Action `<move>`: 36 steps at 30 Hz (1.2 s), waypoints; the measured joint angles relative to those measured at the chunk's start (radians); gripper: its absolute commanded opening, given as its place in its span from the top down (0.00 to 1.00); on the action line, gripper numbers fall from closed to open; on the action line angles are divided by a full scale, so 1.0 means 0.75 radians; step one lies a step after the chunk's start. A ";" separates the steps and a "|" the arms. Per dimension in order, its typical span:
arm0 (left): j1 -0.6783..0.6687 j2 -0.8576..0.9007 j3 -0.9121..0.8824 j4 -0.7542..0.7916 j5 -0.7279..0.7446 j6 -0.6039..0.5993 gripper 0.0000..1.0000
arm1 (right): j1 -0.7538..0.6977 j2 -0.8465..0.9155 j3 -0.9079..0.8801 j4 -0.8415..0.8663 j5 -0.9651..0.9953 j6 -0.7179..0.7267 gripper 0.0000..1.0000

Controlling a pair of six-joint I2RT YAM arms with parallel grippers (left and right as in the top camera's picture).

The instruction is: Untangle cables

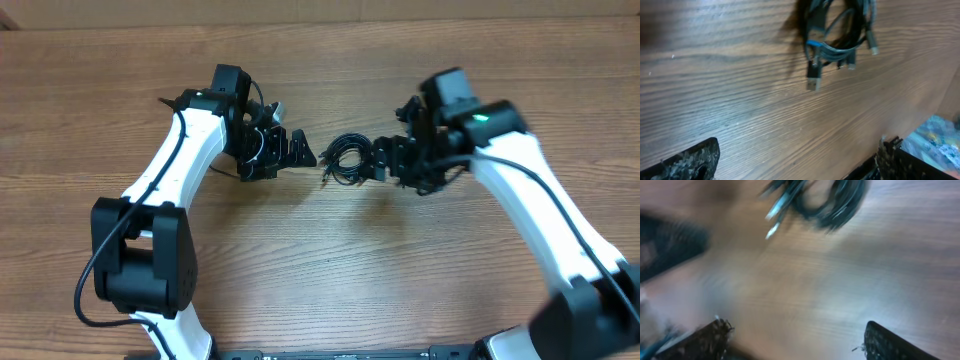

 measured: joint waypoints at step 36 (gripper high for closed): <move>0.002 0.006 0.001 -0.035 -0.014 0.032 0.00 | 0.006 0.517 0.005 0.696 0.246 -0.218 0.79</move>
